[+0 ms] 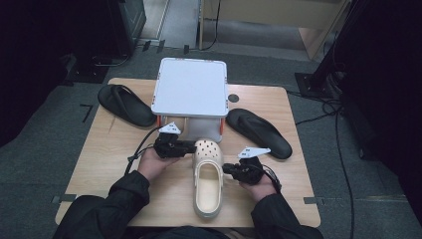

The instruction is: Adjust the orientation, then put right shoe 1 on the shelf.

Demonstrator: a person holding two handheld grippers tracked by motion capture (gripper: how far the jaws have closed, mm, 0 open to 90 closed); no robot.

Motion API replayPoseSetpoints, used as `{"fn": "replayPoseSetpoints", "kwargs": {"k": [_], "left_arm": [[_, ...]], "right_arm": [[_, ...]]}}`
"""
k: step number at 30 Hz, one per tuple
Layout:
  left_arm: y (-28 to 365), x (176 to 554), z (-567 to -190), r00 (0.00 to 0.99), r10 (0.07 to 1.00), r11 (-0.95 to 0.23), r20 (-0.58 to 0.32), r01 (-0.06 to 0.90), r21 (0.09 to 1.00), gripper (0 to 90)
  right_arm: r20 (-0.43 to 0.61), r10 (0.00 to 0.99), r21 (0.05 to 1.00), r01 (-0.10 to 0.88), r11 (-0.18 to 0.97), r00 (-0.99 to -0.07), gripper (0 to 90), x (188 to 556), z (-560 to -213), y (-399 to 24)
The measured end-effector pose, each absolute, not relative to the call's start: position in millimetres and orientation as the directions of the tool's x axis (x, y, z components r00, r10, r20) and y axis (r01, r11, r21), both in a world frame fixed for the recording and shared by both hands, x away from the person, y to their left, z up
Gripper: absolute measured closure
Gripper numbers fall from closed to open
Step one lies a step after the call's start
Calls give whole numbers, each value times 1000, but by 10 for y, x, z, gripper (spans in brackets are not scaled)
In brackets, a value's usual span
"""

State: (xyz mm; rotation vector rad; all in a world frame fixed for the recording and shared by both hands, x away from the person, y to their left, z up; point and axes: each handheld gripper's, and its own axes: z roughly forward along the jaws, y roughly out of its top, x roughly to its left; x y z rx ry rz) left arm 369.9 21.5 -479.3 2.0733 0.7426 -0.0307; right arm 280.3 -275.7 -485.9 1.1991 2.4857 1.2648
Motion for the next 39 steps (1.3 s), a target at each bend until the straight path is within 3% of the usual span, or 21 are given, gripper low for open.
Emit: {"fn": "replayPoseSetpoints", "kwargs": {"k": [7, 14, 24, 39], "left_arm": [[303, 3699, -4640, 817, 484, -384, -312, 519, 763, 647], [414, 3663, -4433, 820, 470, -375, -326, 520, 768, 606], [553, 3631, -4213, 829, 463, -378, -314, 505, 776, 561], [761, 3688, -3888, 825, 485, -339, -290, 482, 808, 541]], "right_arm": [[243, 706, 785, 563, 260, -665, 687, 2830, -4690, -2883], [259, 649, 837, 502, 220, -716, 561, 2764, -4444, -2751], [230, 605, 804, 499, 323, -763, 443, 2762, -4562, -2431], [137, 632, 819, 446, 361, -763, 532, 2773, -4629, -2396]]}}
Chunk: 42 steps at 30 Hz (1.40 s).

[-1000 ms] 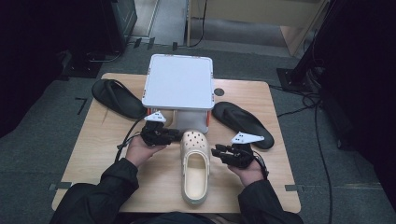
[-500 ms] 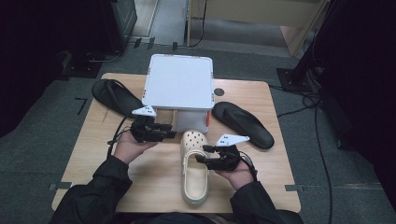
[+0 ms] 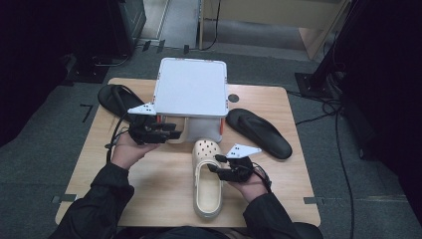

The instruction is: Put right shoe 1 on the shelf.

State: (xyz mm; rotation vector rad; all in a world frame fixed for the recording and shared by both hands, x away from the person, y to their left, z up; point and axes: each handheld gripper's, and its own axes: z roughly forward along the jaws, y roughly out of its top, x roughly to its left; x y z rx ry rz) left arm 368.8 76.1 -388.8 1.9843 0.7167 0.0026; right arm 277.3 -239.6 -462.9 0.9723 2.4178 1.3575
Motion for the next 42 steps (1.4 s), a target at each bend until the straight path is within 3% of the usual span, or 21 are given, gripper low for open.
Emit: {"fn": "replayPoseSetpoints", "kwargs": {"k": [8, 12, 22, 30, 42], "left_arm": [[763, 3772, -3705, 833, 480, -336, -275, 464, 819, 540], [740, 3828, -3610, 841, 472, -338, -263, 449, 827, 538], [751, 4075, -3397, 826, 497, -312, -266, 456, 833, 539], [840, 4269, -3483, 798, 538, -303, -273, 485, 820, 556], [909, 4353, -3660, 778, 557, -292, -292, 512, 808, 579]], "right_arm": [[136, 650, 811, 461, 360, -748, 510, 2797, -4611, -2380], [86, 652, 807, 436, 397, -753, 527, 2797, -4611, -2343], [32, 673, 803, 420, 422, -739, 668, 2802, -4553, -2284], [-17, 688, 820, 384, 424, -725, 762, 2821, -4412, -2291], [-99, 708, 817, 349, 459, -699, 761, 3151, -4243, -2236]]}}
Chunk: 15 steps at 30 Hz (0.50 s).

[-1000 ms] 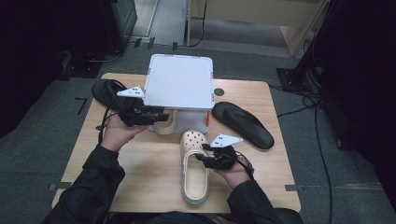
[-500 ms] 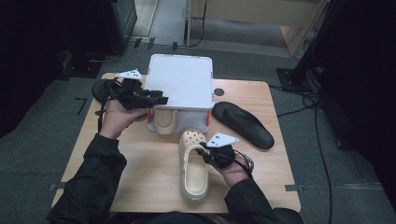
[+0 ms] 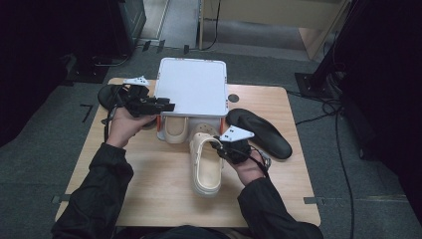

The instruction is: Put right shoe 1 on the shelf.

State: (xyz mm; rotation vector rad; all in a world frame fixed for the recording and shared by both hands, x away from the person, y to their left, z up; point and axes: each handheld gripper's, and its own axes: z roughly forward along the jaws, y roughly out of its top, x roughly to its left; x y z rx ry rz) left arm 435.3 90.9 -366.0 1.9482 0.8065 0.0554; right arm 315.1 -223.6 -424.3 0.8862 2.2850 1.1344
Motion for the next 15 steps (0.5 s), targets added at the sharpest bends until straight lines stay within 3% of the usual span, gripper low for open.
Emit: {"fn": "replayPoseSetpoints", "kwargs": {"k": [15], "left_arm": [[926, 4354, -3670, 774, 568, -288, -280, 506, 813, 609]], "right_arm": [[-199, 716, 776, 339, 532, -669, 739, 3524, -4373, -2065]]}}
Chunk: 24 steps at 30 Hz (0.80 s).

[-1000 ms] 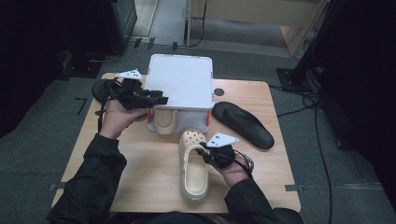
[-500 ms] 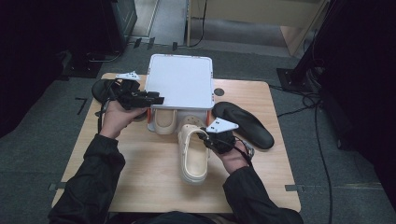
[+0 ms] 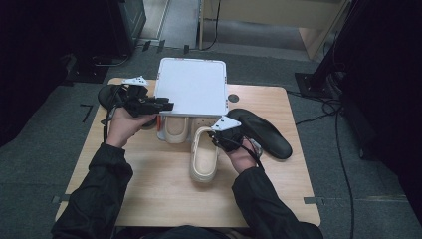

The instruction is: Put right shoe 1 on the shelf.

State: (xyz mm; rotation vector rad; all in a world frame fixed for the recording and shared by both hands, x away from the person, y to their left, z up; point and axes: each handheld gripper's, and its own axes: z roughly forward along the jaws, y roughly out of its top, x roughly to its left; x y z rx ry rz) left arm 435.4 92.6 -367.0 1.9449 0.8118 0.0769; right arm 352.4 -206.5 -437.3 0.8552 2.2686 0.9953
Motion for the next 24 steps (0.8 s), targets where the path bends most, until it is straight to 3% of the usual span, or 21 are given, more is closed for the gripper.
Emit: {"fn": "replayPoseSetpoints", "kwargs": {"k": [8, 19, 24], "left_arm": [[921, 4347, -3672, 775, 570, -290, -272, 500, 816, 611], [919, 4343, -3671, 774, 573, -291, -270, 500, 816, 611], [918, 4340, -3671, 774, 574, -292, -269, 499, 816, 612]], "right_arm": [[-190, 709, 797, 315, 515, -679, 701, 3494, -4457, -2041], [-28, 712, 817, 394, 420, -701, 539, 3459, -4357, -2139], [-1, 696, 826, 392, 405, -718, 555, 3317, -4232, -2174]]}}
